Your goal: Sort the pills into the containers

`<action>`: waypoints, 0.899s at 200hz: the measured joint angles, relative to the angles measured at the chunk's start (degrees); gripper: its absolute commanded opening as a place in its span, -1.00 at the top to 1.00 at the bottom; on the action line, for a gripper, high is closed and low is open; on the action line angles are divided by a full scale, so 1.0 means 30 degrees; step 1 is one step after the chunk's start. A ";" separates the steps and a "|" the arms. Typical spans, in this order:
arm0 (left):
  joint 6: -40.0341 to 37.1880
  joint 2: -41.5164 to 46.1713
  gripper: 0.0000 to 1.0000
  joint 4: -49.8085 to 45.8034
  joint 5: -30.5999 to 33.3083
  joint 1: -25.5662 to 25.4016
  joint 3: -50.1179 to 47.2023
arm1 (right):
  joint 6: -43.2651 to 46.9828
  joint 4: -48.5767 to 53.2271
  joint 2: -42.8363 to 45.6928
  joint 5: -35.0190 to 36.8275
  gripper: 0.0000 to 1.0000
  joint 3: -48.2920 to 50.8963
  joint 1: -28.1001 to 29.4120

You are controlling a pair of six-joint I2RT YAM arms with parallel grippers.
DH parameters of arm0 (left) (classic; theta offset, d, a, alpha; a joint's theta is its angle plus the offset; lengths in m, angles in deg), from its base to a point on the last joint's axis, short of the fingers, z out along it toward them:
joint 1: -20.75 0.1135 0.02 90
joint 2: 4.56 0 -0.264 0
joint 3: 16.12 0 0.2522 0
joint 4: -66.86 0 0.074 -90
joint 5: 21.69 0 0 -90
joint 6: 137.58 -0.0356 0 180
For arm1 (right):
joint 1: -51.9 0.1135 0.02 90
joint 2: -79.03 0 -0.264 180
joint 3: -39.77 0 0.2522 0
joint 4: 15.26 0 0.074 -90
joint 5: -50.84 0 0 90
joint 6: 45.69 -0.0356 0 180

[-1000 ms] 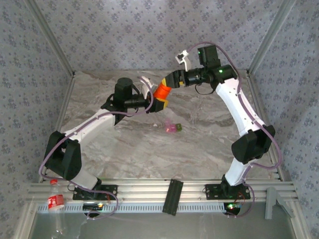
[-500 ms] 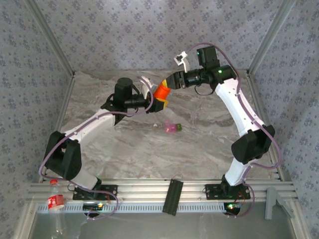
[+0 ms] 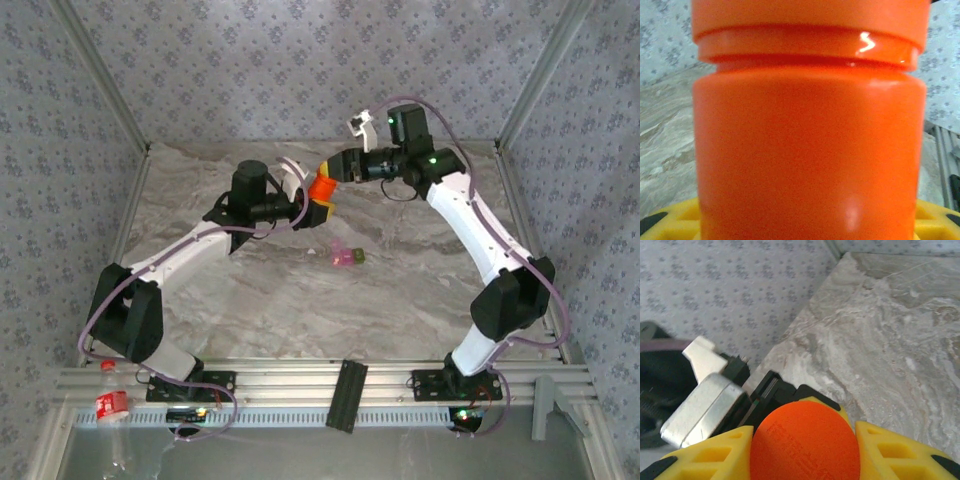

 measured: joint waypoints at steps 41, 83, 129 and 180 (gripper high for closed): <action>0.0109 0.0015 1.00 0.0240 0.3322 -0.0342 -0.0481 | -0.2521 -0.1537 0.0036 0.4277 0.23 0.0597 0.1486; 0.0299 0.0022 1.00 0.1042 0.6054 -0.0656 -0.0525 | -0.4102 -0.2266 0.0182 0.6397 0.22 0.0619 0.2025; 0.0029 0.0029 1.00 0.1421 0.7155 -0.0998 -0.0554 | -0.5027 -0.2310 0.0342 0.6652 -0.07 0.0619 0.1960; -0.0452 0.0117 1.00 0.2382 0.6207 -0.1202 -0.0546 | -0.5421 -0.1967 0.1246 0.4940 -0.53 0.1129 0.0685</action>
